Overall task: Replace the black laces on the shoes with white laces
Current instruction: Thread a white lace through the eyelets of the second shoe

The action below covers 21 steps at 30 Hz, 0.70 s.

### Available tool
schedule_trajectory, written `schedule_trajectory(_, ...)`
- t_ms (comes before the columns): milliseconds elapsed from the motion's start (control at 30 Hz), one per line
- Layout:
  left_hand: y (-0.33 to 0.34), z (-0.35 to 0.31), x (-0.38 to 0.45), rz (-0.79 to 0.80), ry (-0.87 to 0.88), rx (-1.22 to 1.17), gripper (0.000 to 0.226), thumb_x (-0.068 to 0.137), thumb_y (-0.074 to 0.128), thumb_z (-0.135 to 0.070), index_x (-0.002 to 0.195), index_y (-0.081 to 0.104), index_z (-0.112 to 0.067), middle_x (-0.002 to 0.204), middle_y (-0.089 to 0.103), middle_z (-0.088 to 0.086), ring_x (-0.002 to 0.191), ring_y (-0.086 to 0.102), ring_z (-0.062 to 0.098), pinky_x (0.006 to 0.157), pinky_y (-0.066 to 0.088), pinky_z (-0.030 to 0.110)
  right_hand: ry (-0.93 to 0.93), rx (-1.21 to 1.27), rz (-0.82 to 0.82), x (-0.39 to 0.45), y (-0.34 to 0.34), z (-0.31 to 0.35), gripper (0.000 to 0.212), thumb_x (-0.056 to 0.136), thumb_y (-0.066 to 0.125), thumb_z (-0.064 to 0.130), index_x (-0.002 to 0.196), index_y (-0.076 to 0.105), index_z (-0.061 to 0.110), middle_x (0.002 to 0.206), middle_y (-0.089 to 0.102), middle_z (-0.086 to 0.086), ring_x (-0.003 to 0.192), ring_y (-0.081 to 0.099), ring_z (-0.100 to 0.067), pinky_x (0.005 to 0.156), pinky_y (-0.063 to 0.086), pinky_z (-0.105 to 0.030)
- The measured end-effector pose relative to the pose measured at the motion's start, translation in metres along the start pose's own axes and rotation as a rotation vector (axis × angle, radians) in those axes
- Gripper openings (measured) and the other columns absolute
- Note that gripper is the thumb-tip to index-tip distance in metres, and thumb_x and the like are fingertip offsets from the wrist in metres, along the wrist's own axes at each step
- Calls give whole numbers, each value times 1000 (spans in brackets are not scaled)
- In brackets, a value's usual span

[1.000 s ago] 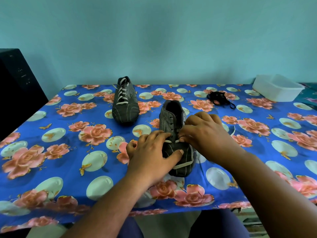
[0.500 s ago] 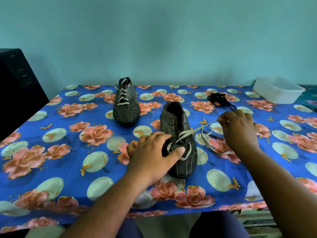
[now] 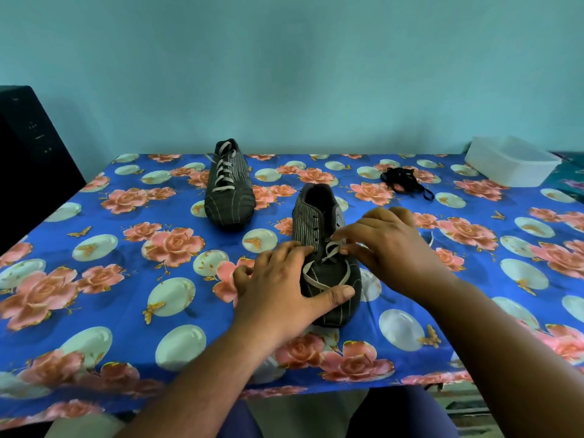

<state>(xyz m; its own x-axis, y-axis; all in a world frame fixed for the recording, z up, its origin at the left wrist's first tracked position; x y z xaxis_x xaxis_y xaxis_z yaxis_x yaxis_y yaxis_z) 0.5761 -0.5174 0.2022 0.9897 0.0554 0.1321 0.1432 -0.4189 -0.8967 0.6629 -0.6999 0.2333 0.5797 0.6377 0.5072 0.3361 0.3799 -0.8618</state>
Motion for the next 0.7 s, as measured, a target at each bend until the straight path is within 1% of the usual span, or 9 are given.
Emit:
schedule_trajectory(100,1,1,0,-7,5,-3,105,59,21,-104,145,34,-45,154,30,-21,144,24,12,111,23,49,-36,-58,-61,-2,-1,-4,14,95,65,37,105,73,32,89,72,13,93,62,-23,87,40,-47)
schedule_trajectory(133,2,1,1,-5,7,-5,105,59,21,-104,145,34,-44,154,30,-20,144,25,13,112,23,49,-31,-81,-93,-2,-2,-7,10,94,69,34,102,74,31,89,72,13,90,61,-23,86,40,-46)
schedule_trajectory(200,2,2,1,5,8,4,105,61,22,-104,146,32,-44,156,29,-19,144,24,13,112,23,50,29,-98,-165,-1,-5,-14,10,96,65,35,97,73,30,88,72,12,89,60,-24,85,36,-42)
schedule_trajectory(267,3,2,1,8,7,19,104,61,21,-104,146,31,-44,156,28,-19,144,24,14,112,22,51,167,-58,-228,2,-8,-27,15,98,60,36,97,71,27,92,71,10,92,59,-25,84,33,-39)
schedule_trajectory(367,4,2,1,4,10,21,103,61,20,-104,145,31,-45,155,29,-20,143,25,14,111,24,52,447,19,-275,3,-11,-55,8,99,62,28,96,69,25,96,71,5,95,58,-29,82,35,-41)
schedule_trajectory(400,4,2,1,4,10,22,103,61,20,-104,145,31,-45,154,29,-21,143,25,13,111,24,52,510,23,-276,3,-11,-61,8,99,62,28,96,69,24,96,71,4,96,57,-29,82,37,-42)
schedule_trajectory(467,4,2,1,6,10,25,101,62,21,-103,145,31,-45,154,29,-21,143,25,13,110,23,51,568,-7,-251,3,-8,-63,11,100,60,30,96,68,24,98,70,2,98,54,-29,83,38,-44)
schedule_trajectory(600,4,3,1,-9,10,32,101,62,22,-103,144,33,-45,153,30,-21,143,26,14,109,22,52,583,-63,-192,11,3,-46,12,100,58,31,100,67,24,106,66,-2,106,53,-32,88,34,-44)
schedule_trajectory(700,6,3,1,-7,6,38,101,62,20,-103,143,33,-44,153,30,-21,143,26,14,110,21,52,444,-15,-186,12,6,-26,13,97,63,32,110,67,29,113,61,2,111,53,-29,92,34,-45)
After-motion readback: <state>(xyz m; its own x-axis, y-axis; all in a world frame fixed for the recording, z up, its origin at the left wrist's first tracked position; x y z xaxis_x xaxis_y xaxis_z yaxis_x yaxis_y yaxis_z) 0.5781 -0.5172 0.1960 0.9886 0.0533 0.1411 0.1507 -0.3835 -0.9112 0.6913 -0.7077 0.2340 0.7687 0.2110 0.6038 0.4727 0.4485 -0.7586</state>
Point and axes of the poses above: each hand's wrist, its own x-axis towards the middle knuckle, its own y-axis out of the palm, z = x × y, the point moved 3 cm from there along x, towards the middle knuckle
